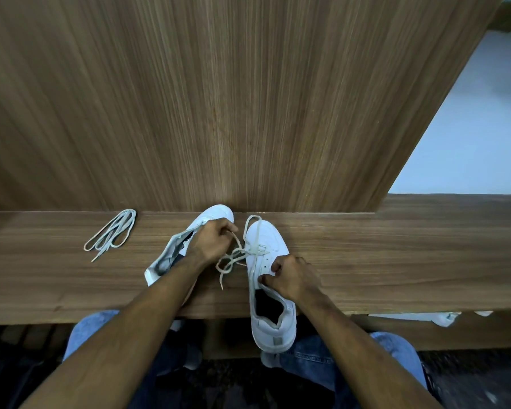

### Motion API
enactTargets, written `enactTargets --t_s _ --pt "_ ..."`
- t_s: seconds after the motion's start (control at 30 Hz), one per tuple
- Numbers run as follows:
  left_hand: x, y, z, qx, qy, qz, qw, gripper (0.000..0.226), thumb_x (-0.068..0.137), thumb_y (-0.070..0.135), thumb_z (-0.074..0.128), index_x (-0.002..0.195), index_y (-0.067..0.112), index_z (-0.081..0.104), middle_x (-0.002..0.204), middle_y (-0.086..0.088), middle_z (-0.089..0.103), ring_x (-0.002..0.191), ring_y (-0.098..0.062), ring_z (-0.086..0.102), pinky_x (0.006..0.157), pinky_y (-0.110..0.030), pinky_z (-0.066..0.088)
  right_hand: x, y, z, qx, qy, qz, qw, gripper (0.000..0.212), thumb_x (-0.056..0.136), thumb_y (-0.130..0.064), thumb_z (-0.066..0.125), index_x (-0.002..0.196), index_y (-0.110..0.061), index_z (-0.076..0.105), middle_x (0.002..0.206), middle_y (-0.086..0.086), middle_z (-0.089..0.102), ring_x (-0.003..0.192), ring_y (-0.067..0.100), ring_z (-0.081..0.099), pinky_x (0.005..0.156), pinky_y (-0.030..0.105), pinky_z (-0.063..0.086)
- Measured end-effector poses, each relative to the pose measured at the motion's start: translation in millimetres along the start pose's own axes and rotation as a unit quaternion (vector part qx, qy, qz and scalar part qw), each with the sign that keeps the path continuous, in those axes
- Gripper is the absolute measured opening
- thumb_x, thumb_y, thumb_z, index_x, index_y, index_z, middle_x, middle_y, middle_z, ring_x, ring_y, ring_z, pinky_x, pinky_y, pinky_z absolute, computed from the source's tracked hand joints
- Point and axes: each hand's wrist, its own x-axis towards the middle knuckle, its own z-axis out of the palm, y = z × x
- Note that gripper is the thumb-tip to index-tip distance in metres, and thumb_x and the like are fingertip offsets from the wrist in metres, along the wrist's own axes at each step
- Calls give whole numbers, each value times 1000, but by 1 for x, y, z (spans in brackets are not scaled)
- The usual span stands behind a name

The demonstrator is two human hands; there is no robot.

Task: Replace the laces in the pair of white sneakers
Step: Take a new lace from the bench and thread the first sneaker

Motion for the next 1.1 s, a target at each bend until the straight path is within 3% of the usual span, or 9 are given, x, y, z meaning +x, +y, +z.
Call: enactTargets --t_s 0.13,0.3,0.53,0.63,0.7,0.77,0.83,0.97,1.1 --pt "-1 6 13 44 -13 -25 999 19 85 24 54 73 20 68 77 7 69 79 -13 64 76 -30 51 -2 -3 1 4 0 -5 1000 48 76 -59 68 111 -26 67 111 -4 68 104 20 63 80 29 47" --pt "-13 2 39 83 -75 -100 989 14 76 24 54 65 17 57 83 -6 67 85 -26 63 75 -34 50 -4 -2 3 15 8 -5 1000 47 76 -56 69 110 -25 66 111 -5 68 105 19 62 83 30 49" --pt "-15 -14 51 17 -39 -95 995 16 82 14 58 92 25 53 93 -5 66 93 -27 63 87 -41 52 -3 -2 3 17 9 -4 1000 44 75 -56 69 106 -25 67 103 -6 70 100 18 64 81 29 50" --pt "-16 -4 46 -23 7 -75 997 20 81 10 56 94 25 53 84 1 64 85 -20 63 79 -35 51 -3 -1 3 19 14 -10 1000 45 77 -55 69 110 -24 67 107 -6 70 102 18 63 81 27 48" --pt "-14 13 36 -121 70 -67 988 20 83 6 55 93 22 55 81 -3 65 76 -18 62 73 -32 50 -4 0 3 32 16 -7 999 42 78 -53 68 109 -24 68 107 -5 70 102 18 63 78 26 46" --pt "-9 34 24 -277 84 -78 954 15 87 0 56 92 14 59 78 -9 64 63 -15 61 61 -28 52 -2 3 0 71 5 7 997 36 79 -51 68 104 -26 71 103 -6 71 99 17 64 78 26 47" --pt "-9 52 13 -376 23 -77 923 10 88 -2 59 92 8 62 75 -10 63 54 -14 59 49 -23 48 3 10 -3 146 -6 14 989 27 80 -47 69 95 -24 73 92 -6 73 89 15 67 79 30 52" --pt "-19 70 5 -428 -52 -66 900 10 86 0 66 91 8 63 75 -6 66 60 -15 66 54 -24 53 3 7 -22 433 -57 33 899 21 84 -21 74 104 -16 67 73 1 68 57 12 60 59 26 53" --pt "-24 74 19 -450 -56 -69 889 10 84 -2 67 88 7 63 79 -11 66 66 -22 69 62 -32 54 -4 -14 -31 486 -88 -24 869 19 87 -15 71 105 -17 67 69 6 64 50 13 53 58 32 53"
